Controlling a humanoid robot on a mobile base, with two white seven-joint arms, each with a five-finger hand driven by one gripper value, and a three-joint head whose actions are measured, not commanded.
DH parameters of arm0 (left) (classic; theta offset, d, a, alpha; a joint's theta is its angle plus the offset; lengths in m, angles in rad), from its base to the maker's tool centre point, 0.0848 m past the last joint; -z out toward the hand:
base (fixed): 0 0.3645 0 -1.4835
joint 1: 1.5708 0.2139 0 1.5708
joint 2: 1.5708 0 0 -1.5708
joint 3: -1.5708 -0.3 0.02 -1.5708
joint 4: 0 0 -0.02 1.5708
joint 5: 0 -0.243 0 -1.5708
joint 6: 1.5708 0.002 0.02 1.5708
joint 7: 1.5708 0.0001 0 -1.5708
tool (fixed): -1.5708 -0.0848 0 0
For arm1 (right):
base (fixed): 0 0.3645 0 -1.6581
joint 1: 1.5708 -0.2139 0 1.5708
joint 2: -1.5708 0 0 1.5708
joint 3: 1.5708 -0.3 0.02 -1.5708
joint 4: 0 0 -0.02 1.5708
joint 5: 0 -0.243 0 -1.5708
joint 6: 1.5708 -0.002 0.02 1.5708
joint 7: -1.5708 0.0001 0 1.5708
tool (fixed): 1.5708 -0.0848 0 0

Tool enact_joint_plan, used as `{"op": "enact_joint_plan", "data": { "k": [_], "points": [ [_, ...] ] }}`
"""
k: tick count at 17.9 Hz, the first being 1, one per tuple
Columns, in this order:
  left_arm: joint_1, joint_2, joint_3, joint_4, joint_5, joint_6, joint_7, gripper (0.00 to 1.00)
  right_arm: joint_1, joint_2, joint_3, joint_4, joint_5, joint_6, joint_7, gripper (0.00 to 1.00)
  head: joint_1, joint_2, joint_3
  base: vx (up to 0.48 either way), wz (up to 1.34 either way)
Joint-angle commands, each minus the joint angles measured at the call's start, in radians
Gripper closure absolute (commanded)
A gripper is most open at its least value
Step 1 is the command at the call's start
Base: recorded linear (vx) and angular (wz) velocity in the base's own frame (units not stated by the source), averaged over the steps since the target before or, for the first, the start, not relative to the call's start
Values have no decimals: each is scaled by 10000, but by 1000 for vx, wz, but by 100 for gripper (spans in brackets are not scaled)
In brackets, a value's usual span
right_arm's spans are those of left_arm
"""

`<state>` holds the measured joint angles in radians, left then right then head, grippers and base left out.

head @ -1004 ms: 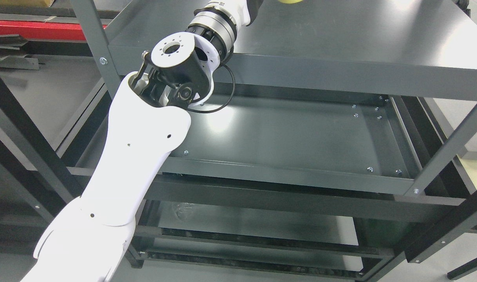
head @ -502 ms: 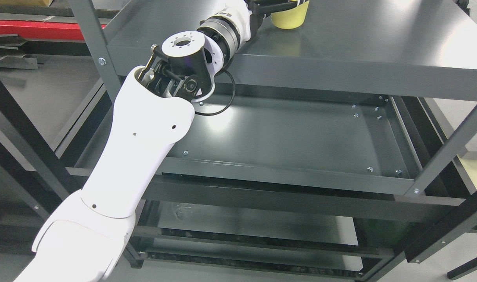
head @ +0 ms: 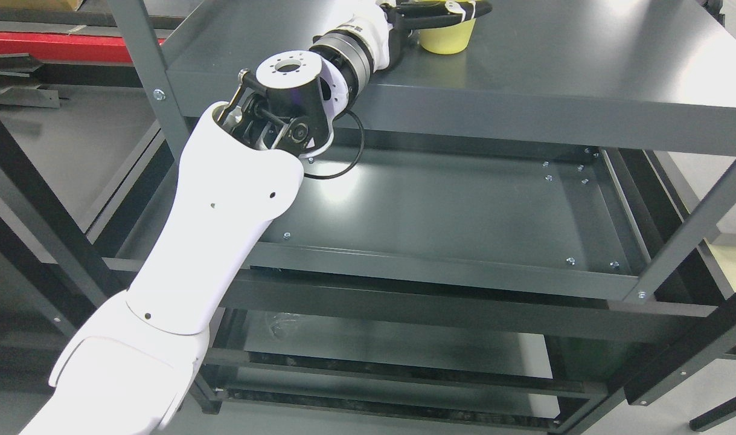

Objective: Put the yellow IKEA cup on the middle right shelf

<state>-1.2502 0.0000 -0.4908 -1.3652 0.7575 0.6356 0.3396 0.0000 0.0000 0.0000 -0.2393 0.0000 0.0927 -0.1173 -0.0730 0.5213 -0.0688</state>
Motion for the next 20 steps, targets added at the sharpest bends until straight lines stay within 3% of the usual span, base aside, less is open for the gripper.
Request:
{"op": "enact_joint_plan", "data": {
  "k": [1,13,20],
  "points": [
    [-15,175,641,-474,-212,-158,-5,1,138,-175,169,0,-245,8,7,1,0,0,0,0,0],
    [92,175,2269,-2221,-427,-297,-5,1,138,-175,169,0,-245,8,7,1,0,0,0,-11,12],
    [628,175,2270,-3021,-412,-282,-36,1,138,-175,169,0,-245,8,7,1,0,0,0,-72,47]
  ]
}}
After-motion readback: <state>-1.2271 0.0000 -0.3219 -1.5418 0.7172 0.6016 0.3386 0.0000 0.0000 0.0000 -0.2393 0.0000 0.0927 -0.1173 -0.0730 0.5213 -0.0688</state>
